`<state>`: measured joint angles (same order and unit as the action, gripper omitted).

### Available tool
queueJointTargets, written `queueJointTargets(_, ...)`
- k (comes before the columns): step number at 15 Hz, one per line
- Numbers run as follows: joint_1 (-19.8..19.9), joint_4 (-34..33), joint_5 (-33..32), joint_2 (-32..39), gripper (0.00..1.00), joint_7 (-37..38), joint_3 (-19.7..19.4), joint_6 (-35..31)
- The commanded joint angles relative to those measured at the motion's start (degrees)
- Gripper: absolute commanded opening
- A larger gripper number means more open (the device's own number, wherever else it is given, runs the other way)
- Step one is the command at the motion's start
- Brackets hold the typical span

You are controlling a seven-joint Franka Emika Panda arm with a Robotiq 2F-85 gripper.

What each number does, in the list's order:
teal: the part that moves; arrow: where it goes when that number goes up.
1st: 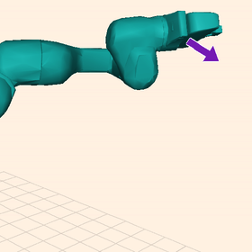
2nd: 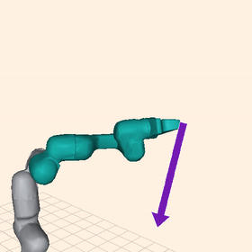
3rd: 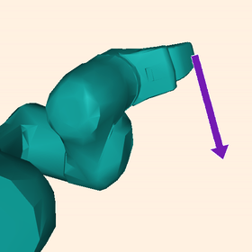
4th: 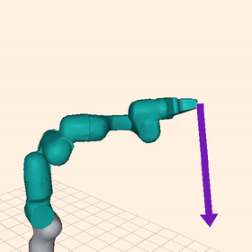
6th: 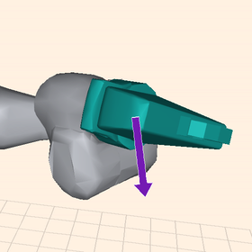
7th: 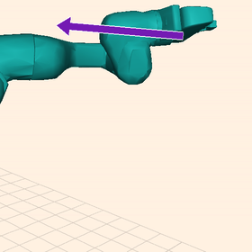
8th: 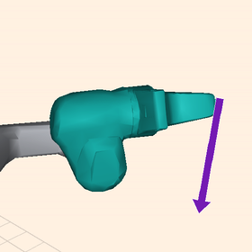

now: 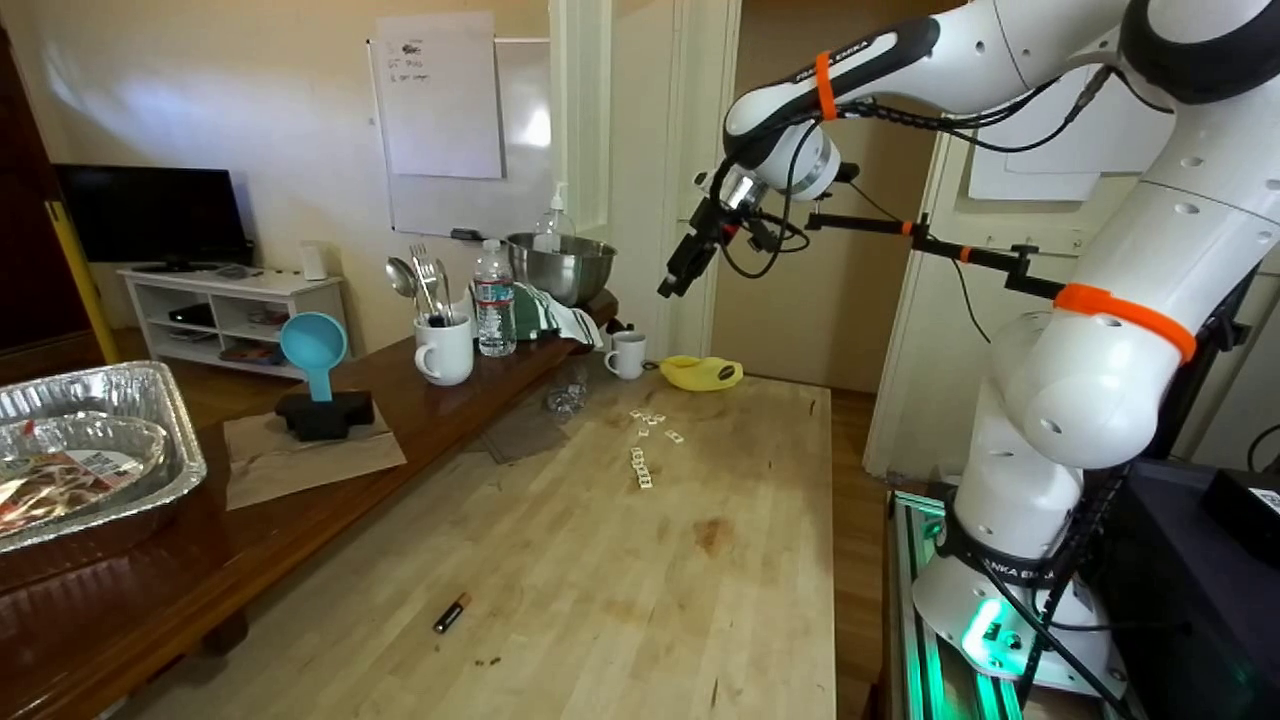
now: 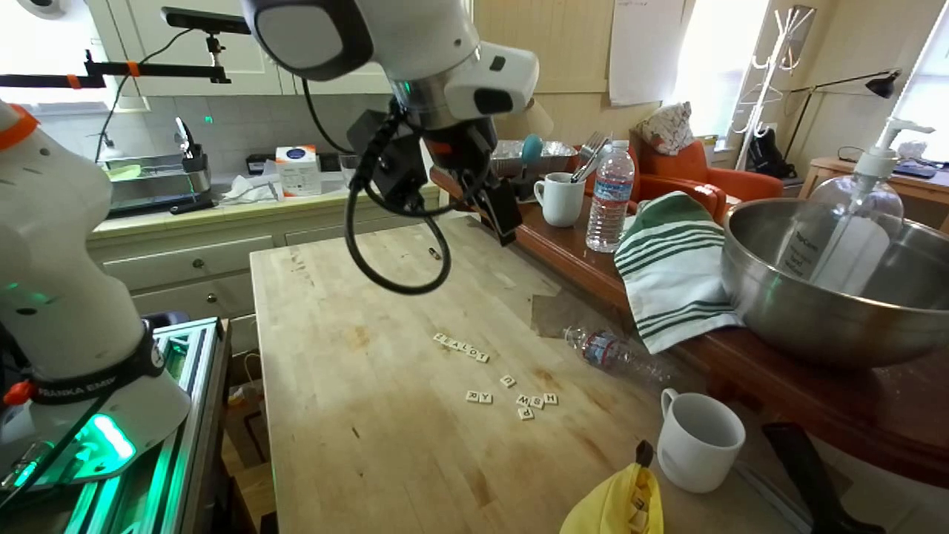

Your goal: Spell the word 'Zealots' using the tiles.

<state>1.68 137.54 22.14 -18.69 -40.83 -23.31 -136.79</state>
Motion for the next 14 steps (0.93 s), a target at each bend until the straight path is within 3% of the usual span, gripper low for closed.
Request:
queueJointTargets(1, -0.23, 2.35, 5.47, 5.15, 1.0, -7.5, -1.4, -7.32)
queueJointTargets(3, 0.44, 2.77, 6.71, 7.29, 1.0, -8.85, -0.78, -9.59)
queueJointTargets(4, 1.51, 2.02, 5.12, 7.35, 1.0, -4.95, 0.75, -8.51)
queueJointTargets(10, 2.37, 1.97, 4.75, 7.22, 1.0, -5.5, 1.63, -7.83)
queueJointTargets(12, 3.5, 2.56, -1.02, 10.81, 1.0, -2.51, 3.43, -11.75)
queueJointTargets(14, 3.92, 1.4, -2.13, 14.99, 1.0, -1.11, 4.2, -12.82)
